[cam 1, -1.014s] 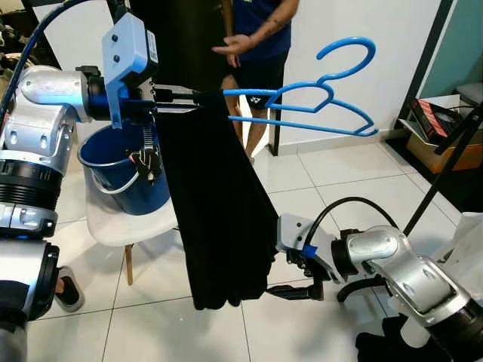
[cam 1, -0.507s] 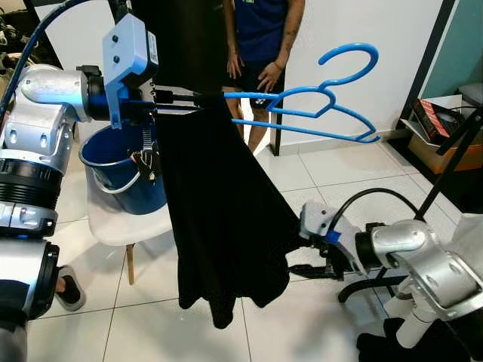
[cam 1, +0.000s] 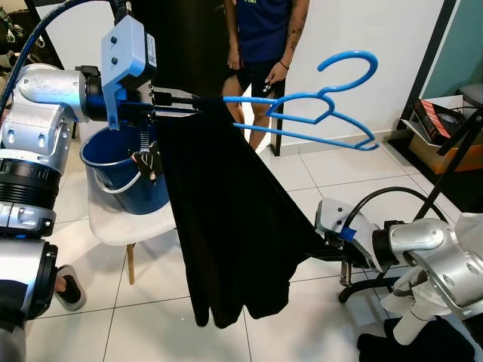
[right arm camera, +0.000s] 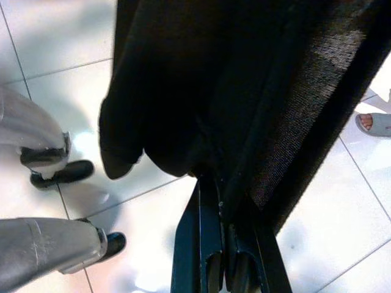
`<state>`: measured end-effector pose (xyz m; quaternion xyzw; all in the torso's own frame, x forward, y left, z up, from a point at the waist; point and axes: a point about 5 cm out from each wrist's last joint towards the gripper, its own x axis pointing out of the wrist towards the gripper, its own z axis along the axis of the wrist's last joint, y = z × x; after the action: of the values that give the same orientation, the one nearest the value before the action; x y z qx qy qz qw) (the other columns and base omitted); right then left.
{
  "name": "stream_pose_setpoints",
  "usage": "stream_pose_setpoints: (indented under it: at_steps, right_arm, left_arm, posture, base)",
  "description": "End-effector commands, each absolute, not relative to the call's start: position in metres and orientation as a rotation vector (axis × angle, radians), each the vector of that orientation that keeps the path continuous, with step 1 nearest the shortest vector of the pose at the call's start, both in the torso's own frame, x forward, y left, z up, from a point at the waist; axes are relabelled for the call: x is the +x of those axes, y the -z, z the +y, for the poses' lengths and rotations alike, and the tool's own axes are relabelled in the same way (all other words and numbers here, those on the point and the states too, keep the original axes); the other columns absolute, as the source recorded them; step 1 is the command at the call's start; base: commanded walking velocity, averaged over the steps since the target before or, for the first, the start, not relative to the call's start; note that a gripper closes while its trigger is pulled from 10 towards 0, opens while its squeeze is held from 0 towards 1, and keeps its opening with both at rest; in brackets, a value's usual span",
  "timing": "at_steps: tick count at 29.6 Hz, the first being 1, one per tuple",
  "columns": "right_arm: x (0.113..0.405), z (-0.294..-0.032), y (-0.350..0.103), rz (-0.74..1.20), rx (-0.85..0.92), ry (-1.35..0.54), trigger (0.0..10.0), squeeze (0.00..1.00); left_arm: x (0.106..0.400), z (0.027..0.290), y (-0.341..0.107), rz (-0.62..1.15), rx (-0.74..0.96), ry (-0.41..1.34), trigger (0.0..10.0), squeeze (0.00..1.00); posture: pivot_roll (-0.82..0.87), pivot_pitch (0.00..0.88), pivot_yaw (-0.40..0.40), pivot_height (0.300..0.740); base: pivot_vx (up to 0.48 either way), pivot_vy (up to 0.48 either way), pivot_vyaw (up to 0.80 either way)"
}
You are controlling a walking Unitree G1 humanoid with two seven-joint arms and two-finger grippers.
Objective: Hang hanger
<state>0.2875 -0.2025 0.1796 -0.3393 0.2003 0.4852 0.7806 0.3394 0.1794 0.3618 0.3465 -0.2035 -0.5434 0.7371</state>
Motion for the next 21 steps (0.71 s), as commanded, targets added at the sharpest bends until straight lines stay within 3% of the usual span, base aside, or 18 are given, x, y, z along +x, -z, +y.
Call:
stream_pose_setpoints:
  at_steps: [1,4,8,16,21]
  right_arm:
    - [0.292,-0.215,-0.177,0.462,-0.771,-0.970,0.0,0.00]
    - [0.297,-0.220,-0.181,0.441,-0.785,-0.909,0.0,0.00]
    - [0.332,-0.247,-0.209,0.288,-0.803,-0.511,0.0,0.00]
    - [0.350,-0.265,-0.239,0.122,-0.773,-0.195,0.0,0.00]
    - [0.353,-0.268,-0.247,0.081,-0.752,-0.132,0.0,0.00]
  left_arm:
    - [0.333,0.192,-0.377,-0.487,0.777,1.147,10.0,0.00]
    - [0.332,0.193,-0.378,-0.492,0.770,1.148,10.0,0.00]
    - [0.327,0.199,-0.380,-0.508,0.686,1.168,10.0,0.00]
    - [0.326,0.209,-0.374,-0.502,0.586,1.142,10.0,0.00]
    - [0.326,0.211,-0.374,-0.507,0.568,1.115,10.0,0.00]
  posture:
    - [-0.05,0.000,0.068,0.740]
    - [-0.05,0.000,0.068,0.740]
    - [-0.05,0.000,0.068,0.740]
    - [-0.05,0.000,0.063,0.740]
    - [-0.04,0.000,0.059,0.740]
  base:
    - [0.000,0.000,0.00]
    - [0.000,0.000,0.00]
    - [0.000,0.000,0.00]
    - [0.000,0.000,0.00]
    - [0.000,0.000,0.00]
